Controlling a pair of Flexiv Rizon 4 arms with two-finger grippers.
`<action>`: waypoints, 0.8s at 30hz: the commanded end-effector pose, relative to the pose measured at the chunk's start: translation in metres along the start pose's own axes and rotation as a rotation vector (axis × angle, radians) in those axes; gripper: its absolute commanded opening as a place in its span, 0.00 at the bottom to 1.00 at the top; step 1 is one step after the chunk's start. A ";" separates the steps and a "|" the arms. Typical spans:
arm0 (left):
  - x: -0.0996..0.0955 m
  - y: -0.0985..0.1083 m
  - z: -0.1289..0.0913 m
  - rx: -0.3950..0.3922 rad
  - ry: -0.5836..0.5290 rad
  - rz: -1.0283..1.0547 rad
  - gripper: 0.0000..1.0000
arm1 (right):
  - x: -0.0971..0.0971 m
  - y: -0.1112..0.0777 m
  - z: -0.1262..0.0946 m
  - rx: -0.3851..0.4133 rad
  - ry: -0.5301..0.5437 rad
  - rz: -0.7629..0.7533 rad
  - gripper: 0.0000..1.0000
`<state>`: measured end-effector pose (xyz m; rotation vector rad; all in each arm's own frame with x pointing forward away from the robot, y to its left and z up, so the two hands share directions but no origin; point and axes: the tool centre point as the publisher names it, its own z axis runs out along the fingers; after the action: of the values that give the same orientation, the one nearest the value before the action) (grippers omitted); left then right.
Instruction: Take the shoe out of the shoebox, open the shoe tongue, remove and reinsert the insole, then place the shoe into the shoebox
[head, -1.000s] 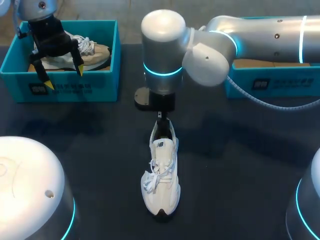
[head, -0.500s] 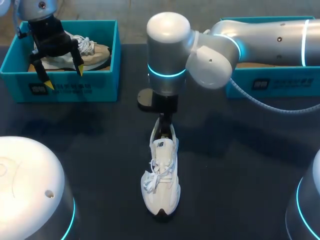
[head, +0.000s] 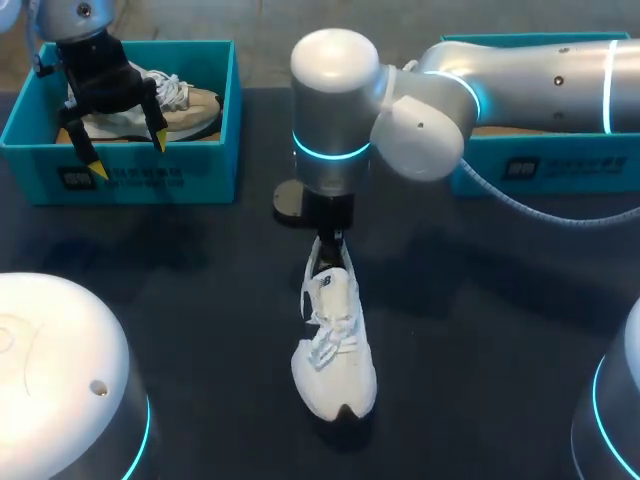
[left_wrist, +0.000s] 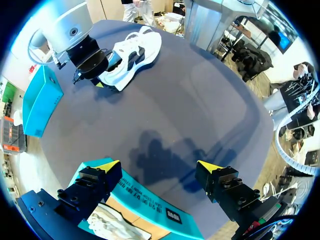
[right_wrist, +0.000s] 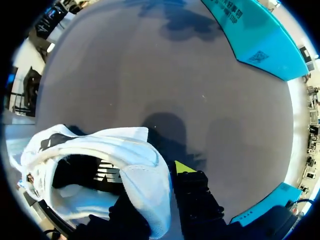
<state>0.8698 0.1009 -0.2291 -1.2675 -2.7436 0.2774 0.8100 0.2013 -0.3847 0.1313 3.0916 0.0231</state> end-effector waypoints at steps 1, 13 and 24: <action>0.000 0.000 0.000 -0.003 0.002 0.000 1.00 | 0.002 -0.007 -0.022 0.018 -0.019 0.000 0.00; 0.000 0.000 0.000 -0.003 0.002 0.000 1.00 | -0.029 -0.050 -0.107 0.057 -0.115 -0.041 0.00; 0.000 0.000 0.000 -0.003 0.002 0.000 1.00 | -0.041 -0.061 -0.125 -0.026 -0.090 -0.114 0.00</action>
<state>0.8698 0.1009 -0.2292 -1.2675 -2.7436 0.2773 0.8446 0.1455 -0.2615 -0.0394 3.0095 0.0069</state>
